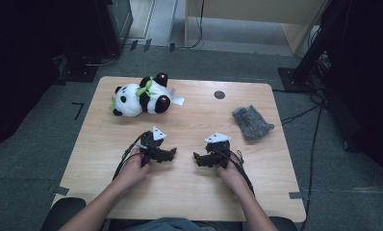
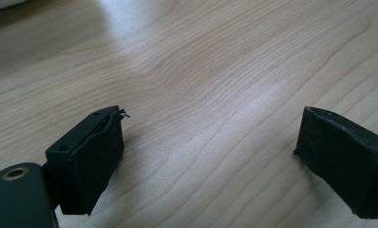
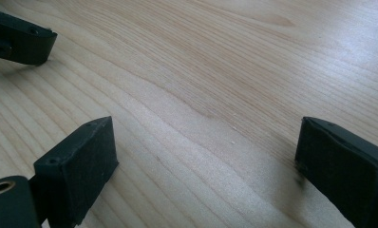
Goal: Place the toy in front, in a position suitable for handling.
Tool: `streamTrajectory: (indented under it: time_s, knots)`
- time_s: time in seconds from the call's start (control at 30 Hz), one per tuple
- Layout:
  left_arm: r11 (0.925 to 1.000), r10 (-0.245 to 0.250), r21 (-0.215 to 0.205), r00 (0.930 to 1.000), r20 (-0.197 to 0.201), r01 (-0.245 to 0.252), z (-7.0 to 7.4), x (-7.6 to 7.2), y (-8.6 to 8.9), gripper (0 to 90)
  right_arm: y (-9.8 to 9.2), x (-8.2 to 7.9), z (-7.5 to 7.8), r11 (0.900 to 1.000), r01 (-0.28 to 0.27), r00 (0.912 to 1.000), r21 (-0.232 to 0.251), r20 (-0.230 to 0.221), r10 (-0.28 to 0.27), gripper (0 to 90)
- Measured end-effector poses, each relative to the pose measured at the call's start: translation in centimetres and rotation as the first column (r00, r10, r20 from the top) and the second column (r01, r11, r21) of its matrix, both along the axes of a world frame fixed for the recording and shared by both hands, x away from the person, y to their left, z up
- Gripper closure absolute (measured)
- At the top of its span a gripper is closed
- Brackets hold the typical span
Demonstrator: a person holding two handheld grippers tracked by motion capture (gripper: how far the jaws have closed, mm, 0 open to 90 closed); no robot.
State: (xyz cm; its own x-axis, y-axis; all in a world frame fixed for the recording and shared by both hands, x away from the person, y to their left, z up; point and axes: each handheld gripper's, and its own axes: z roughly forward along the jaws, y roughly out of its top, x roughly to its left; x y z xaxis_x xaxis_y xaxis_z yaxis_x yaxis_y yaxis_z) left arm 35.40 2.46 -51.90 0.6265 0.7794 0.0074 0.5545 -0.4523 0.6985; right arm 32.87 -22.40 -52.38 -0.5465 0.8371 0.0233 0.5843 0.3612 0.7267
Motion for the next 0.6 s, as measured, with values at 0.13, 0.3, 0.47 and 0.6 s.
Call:
streamTrajectory:
  time_s: [0.13,0.3,0.47,0.6]
  knots:
    - [1.0,0.0,0.0,1.0,0.0,0.0,0.0,0.0,0.0,8.6,-0.04,-0.04,0.0,1.0,0.002,1.0,-0.001,0.001,-0.002,6.1]
    - [1.0,-0.001,-0.001,1.0,0.0,0.001,0.0,0.02,0.0,8.6,-0.04,-0.03,0.0,1.0,0.002,1.0,-0.001,0.001,-0.002,6.1]
    - [1.0,-0.001,0.0,1.0,0.0,0.001,0.0,0.02,0.0,8.6,-0.05,-0.03,0.0,1.0,0.001,1.0,-0.001,0.001,-0.001,6.1]
    - [1.0,-0.007,-0.001,1.0,0.001,0.007,-0.01,0.0,-0.04,8.6,-0.05,-0.03,0.0,1.0,0.001,1.0,-0.001,0.001,-0.001,6.1]
